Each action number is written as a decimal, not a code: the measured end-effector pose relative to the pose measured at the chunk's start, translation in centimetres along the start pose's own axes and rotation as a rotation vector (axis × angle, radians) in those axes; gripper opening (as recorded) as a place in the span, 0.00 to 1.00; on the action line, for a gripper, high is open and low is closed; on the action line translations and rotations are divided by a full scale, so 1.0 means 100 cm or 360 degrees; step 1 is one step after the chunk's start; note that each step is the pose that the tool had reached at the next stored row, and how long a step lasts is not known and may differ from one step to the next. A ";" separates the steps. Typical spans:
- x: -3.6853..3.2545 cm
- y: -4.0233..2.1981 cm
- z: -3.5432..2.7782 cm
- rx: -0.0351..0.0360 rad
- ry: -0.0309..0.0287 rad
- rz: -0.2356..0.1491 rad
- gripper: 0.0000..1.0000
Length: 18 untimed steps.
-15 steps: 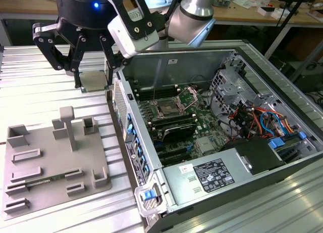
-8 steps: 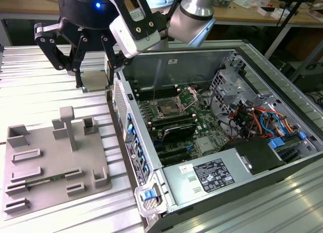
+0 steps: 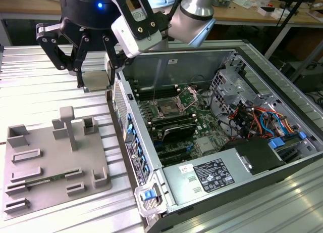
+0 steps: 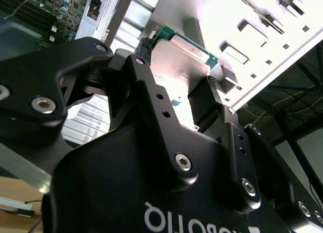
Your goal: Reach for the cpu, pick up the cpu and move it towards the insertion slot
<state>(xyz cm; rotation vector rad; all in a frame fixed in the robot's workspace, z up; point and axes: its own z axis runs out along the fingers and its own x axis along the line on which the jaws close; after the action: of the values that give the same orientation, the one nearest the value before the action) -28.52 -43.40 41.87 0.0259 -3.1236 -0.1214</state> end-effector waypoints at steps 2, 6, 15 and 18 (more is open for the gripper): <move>-0.0005 0.0000 0.0000 0.0000 0.00001 0.0000 0.55; -0.0028 0.0000 -0.0001 0.0000 0.00001 0.0000 0.55; -0.0060 -0.0001 -0.0001 0.0000 0.00000 0.0000 0.55; -0.0077 -0.0001 -0.0001 0.0000 0.00000 0.0000 0.55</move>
<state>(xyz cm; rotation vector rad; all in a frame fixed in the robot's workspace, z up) -27.74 -43.40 41.87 0.0262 -3.1236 -0.1214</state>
